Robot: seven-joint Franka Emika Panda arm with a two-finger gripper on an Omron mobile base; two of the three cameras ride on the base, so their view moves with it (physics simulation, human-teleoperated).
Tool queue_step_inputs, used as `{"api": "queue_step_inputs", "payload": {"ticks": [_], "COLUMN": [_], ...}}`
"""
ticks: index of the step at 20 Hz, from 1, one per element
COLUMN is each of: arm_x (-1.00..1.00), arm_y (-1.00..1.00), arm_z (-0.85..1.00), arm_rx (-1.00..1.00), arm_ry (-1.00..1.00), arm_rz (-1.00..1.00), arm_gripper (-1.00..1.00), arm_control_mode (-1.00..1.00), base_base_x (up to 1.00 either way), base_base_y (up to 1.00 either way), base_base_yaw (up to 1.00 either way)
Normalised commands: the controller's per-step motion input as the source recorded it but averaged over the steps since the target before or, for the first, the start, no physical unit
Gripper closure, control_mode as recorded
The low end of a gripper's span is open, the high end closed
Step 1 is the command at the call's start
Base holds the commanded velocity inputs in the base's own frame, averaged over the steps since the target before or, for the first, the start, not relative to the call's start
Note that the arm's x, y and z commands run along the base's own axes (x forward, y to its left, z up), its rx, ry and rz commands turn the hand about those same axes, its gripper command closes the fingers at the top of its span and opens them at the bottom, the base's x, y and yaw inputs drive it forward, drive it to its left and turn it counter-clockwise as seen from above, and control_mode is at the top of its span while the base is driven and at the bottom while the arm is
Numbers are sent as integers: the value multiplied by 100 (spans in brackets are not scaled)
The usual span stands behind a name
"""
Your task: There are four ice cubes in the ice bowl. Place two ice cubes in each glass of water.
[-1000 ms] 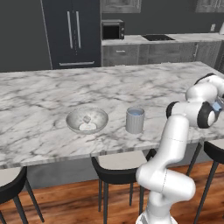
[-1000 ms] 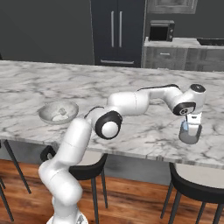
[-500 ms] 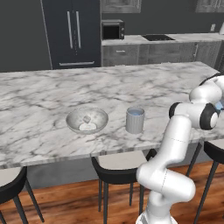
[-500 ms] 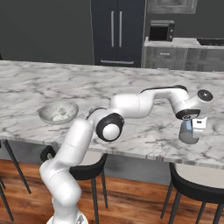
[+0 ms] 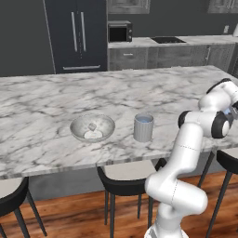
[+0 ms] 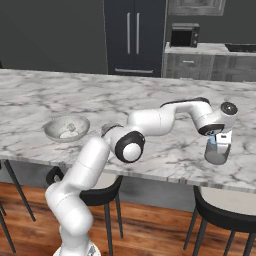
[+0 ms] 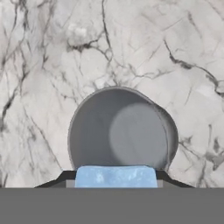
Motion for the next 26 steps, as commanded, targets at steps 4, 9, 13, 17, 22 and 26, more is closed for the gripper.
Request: {"api": "queue_step_inputs", "payload": {"ticks": [4, 9, 13, 17, 22, 26], "arm_x": [36, 14, 2, 2, 31, 38], "arm_y": [-9, -19, -28, -9, 0, 0], "arm_z": [-10, -10, -7, -7, -9, -12], "arm_rx": [0, 0, 0, 0, -2, 0], "arm_ry": [0, -1, -1, 0, 0, 0], "arm_rz": [3, 2, 0, 0, 0, 0], "arm_gripper": [100, 100, 100, -100, -100, -100], "arm_control_mode": [-100, -100, -100, -100, -100, -100], "base_base_x": [0, 0, 0, 0, 0, 0], "base_base_y": [0, 0, 0, 0, 0, 0], "base_base_yaw": [0, 0, 0, 0, 0, 0]}}
